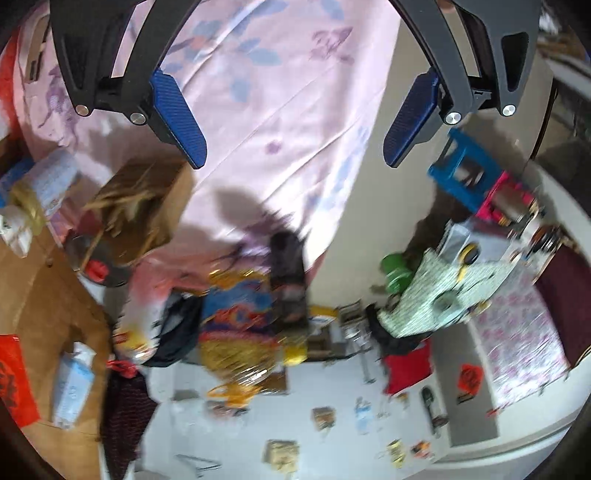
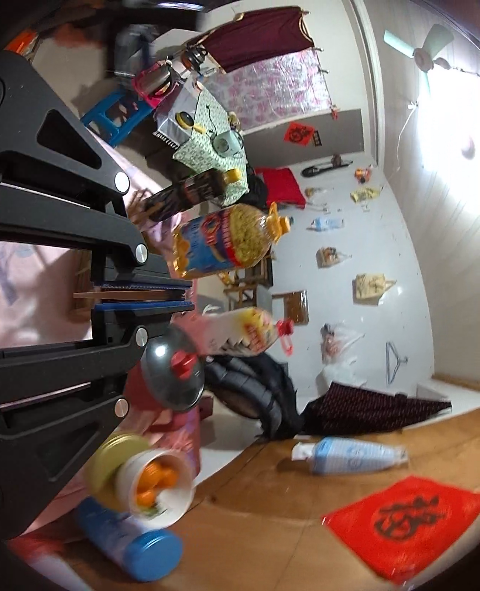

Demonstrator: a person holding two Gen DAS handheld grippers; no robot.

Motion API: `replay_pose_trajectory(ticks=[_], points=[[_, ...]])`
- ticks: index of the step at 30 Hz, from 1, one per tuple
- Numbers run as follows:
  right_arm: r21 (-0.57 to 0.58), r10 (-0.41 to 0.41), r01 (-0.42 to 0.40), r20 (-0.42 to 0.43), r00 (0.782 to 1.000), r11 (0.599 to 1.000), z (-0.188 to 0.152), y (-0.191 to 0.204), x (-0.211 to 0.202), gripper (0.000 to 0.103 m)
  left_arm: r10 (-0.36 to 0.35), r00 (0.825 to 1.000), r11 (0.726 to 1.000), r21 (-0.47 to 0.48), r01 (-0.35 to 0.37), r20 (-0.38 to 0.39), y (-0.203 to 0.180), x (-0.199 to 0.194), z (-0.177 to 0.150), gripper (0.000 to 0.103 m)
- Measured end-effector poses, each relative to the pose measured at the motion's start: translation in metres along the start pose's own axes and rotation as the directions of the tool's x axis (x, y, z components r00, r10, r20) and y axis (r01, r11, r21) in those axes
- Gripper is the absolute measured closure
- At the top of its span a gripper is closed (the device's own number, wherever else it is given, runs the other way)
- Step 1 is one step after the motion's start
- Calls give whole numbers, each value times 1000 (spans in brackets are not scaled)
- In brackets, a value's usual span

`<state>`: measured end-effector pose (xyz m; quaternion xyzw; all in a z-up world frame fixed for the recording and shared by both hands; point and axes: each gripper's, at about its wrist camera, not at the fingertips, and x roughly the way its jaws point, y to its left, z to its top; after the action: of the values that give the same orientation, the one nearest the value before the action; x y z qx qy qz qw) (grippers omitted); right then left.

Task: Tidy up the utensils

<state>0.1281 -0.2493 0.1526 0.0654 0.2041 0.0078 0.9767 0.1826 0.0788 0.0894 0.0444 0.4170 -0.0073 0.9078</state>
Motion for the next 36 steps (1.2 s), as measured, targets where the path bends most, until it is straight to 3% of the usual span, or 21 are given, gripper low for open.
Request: replay_pose_trajectory(ticks=[7, 11, 13, 16, 19, 21, 23, 29, 36], points=[[-70, 27, -27, 2, 1000, 997, 15, 13, 57, 96, 121, 989, 988, -86, -129, -89, 39, 9, -46, 9], [-106, 5, -13, -73, 997, 994, 0, 19, 101, 94, 180, 973, 973, -122, -197, -143, 47, 12, -67, 9], [-78, 12, -20, -107, 994, 997, -8, 17, 107, 91, 192, 967, 967, -133, -216, -170, 49, 15, -77, 9], [-49, 25, -29, -94, 995, 998, -14, 16, 92, 90, 188, 965, 968, -135, -214, -182, 49, 15, -84, 9], [-47, 7, -10, -71, 997, 999, -16, 19, 65, 73, 161, 972, 975, -125, -184, -171, 43, 14, -83, 9], [-36, -13, 11, -59, 998, 999, -20, 20, 40, 54, 137, 978, 981, -117, -157, -157, 37, 13, -79, 9], [-14, -34, 33, -56, 998, 999, -29, 20, 19, 42, 101, 985, 988, -103, -116, -139, 28, 11, -73, 9], [75, -103, 109, -82, 991, 991, -62, 26, -36, 27, -13, 998, 1000, -14, 12, -67, -3, -3, -61, 8], [99, -240, 251, -106, 965, 963, -103, 52, -92, 7, -118, 993, 987, 111, 114, 24, -32, -27, -65, 6]])
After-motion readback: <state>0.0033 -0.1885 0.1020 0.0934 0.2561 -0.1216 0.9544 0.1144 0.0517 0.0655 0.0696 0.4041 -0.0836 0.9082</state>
